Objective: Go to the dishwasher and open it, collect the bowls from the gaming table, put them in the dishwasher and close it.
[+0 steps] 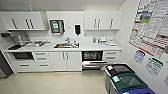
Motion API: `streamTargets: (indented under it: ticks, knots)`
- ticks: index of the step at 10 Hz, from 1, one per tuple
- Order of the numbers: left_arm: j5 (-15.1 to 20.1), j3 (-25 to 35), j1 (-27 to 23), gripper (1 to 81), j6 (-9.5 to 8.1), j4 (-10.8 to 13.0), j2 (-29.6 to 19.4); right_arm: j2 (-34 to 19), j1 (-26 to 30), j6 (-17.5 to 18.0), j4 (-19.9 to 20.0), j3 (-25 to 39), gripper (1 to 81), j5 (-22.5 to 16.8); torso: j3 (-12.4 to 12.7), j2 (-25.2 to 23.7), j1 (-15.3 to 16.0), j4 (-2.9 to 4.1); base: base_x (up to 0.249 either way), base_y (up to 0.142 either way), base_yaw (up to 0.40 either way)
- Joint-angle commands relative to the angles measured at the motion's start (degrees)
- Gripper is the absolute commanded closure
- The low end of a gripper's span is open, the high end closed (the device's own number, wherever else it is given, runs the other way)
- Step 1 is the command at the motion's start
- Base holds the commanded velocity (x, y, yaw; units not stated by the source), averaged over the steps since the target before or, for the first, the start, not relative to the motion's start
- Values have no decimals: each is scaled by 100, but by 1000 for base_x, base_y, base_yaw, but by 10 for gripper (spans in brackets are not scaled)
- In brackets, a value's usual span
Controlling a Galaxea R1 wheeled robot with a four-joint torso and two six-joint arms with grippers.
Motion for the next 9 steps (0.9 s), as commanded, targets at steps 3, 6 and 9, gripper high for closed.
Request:
streamTargets:
  ticks: [3,6,9]
  knots:
    - [106,64,-250,811,-8,-4,-156,-104,263,-4,-90,75,811,-205,0,0,2,0,119,0,0]
    - [106,64,-250,811,-8,-4,-157,-104,263,-4,-81,75,811,-205,0,0,2,0,99,0,0]
    - [106,64,-250,811,-8,-4,-165,-104,272,-4,-81,75,811,-205,0,0,0,0,95,0,0]
